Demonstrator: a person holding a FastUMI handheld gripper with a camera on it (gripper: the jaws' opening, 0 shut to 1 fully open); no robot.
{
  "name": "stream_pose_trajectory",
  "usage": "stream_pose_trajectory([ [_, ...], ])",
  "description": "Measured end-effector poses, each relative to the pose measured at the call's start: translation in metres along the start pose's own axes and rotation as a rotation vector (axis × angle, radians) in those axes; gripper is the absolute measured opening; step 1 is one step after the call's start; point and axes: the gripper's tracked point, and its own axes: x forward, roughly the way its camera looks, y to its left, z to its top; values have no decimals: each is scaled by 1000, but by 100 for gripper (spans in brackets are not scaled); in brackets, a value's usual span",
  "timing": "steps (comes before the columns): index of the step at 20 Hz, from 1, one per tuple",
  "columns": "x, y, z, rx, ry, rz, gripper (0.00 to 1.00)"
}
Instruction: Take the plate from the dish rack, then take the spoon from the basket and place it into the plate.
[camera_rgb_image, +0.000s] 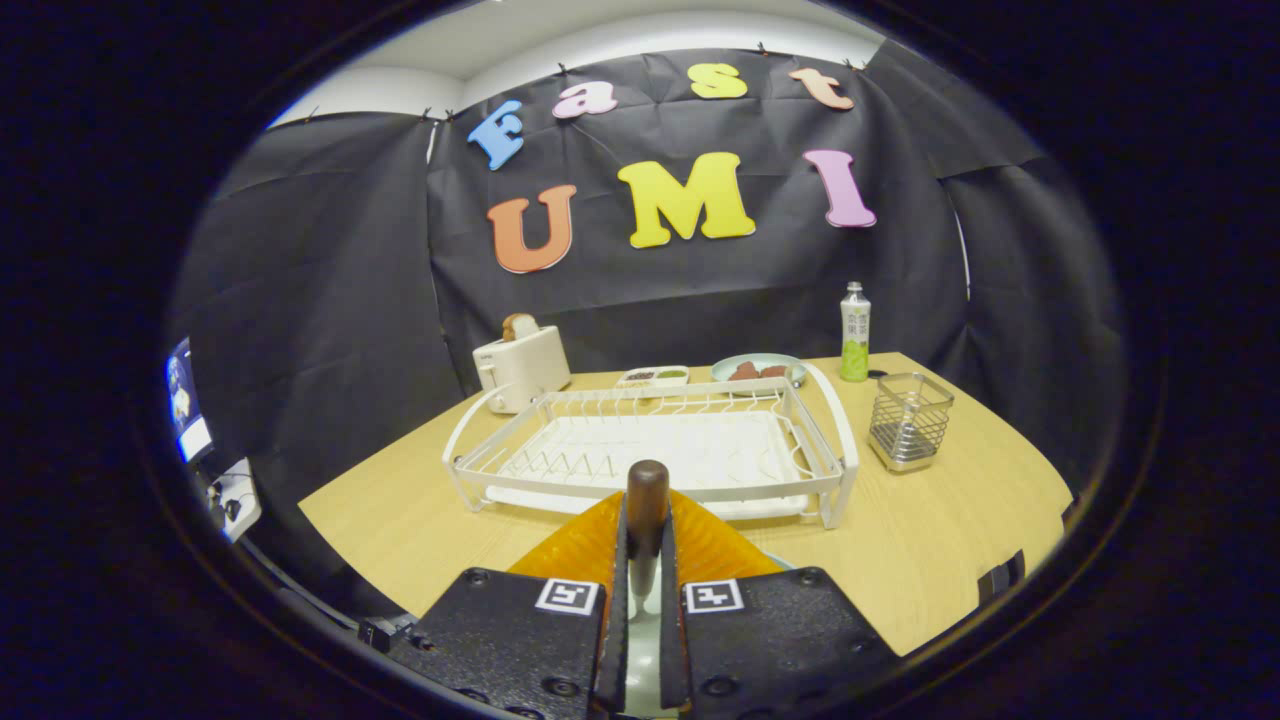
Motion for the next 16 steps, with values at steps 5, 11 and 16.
stream_pose_trajectory([
  [5,-7,-38,19,48,0,-80,22],
  [11,-31,-63,38,7,-47,-140,73],
  [16,-60,-70,58,-40,-104,-187,98],
])
